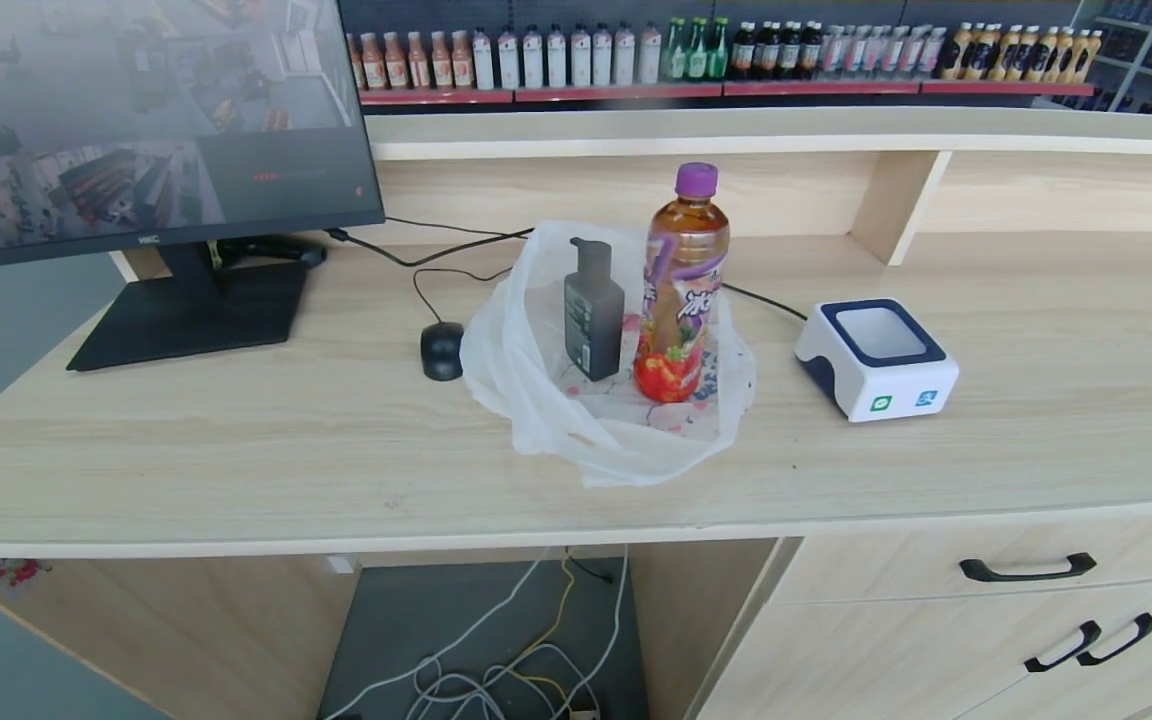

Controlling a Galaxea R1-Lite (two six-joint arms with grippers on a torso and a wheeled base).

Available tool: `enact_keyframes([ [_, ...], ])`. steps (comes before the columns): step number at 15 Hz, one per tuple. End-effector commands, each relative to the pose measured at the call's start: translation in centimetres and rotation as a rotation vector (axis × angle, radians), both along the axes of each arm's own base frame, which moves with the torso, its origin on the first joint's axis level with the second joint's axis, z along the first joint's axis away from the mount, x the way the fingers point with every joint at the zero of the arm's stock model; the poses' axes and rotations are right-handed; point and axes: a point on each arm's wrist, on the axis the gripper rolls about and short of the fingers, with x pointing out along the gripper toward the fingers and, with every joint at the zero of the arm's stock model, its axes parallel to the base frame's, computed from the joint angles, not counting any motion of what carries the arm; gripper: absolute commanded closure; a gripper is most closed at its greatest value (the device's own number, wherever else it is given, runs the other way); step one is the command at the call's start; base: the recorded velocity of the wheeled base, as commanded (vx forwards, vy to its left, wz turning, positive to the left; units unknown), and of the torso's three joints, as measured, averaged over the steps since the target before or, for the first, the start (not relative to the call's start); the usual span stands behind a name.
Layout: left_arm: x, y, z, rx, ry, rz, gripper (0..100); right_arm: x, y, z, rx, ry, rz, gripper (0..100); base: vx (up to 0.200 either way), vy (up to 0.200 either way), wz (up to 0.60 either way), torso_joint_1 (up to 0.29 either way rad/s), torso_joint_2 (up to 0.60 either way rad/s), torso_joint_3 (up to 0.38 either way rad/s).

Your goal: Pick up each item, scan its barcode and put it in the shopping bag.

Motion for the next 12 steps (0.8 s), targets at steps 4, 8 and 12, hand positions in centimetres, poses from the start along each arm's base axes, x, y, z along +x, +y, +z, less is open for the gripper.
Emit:
enact_keyframes([
  [4, 0.0, 0.0, 0.0, 0.0, -0.001, -0.001, 0, 0.02, 0.0, 0.0, 0.0, 0.002, 0.001, 0, 0.0, 0.0, 0.0, 0.0, 0.0, 0.0],
  [8, 0.0, 0.0, 0.0, 0.0, -0.001, 0.001, 0, 0.02, 0.0, 0.0, -0.003, 0.002, 0.001, 0, 0.0, -0.2, 0.0, 0.005, 0.01, 0.0],
  [12, 0.0, 0.0, 0.0, -0.004, -0.001, 0.001, 0, 0.02, 0.0, 0.0, -0.002, 0.002, 0.001, 0, 0.0, -0.2, 0.0, 0.01, 0.0, -0.001],
])
